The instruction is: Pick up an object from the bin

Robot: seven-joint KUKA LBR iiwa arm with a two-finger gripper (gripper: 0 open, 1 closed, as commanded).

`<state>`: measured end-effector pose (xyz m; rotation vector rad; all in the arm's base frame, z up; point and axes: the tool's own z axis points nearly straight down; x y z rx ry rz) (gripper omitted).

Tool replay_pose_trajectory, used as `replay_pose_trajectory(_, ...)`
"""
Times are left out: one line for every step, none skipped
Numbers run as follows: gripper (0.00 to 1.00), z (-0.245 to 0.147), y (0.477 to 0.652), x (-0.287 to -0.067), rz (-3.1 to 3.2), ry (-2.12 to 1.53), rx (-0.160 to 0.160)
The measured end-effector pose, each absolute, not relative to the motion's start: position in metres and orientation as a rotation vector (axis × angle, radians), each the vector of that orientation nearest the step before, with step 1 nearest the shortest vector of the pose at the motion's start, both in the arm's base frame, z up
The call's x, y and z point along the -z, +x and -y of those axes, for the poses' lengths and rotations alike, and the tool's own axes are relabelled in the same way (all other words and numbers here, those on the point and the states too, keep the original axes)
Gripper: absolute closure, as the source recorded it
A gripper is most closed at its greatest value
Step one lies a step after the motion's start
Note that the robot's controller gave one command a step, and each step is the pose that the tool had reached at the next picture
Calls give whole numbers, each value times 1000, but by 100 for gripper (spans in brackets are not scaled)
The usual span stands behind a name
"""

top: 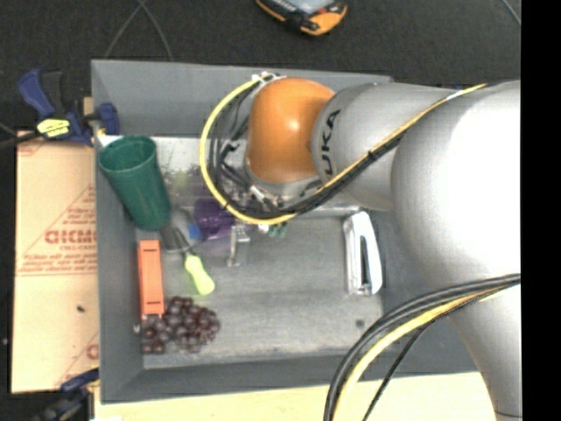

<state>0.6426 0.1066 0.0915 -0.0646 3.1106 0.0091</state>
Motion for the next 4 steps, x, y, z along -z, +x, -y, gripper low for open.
replay_pose_trajectory(0,-110,640,-105,-3125,-68,-5)
replay_pose_trajectory(0,-160,652,-101,-3086,61,-19)
replay_pose_trajectory(0,-99,647,-70,-3111,202,-6)
replay_pose_trajectory(100,-183,654,-70,-3079,248,-23)
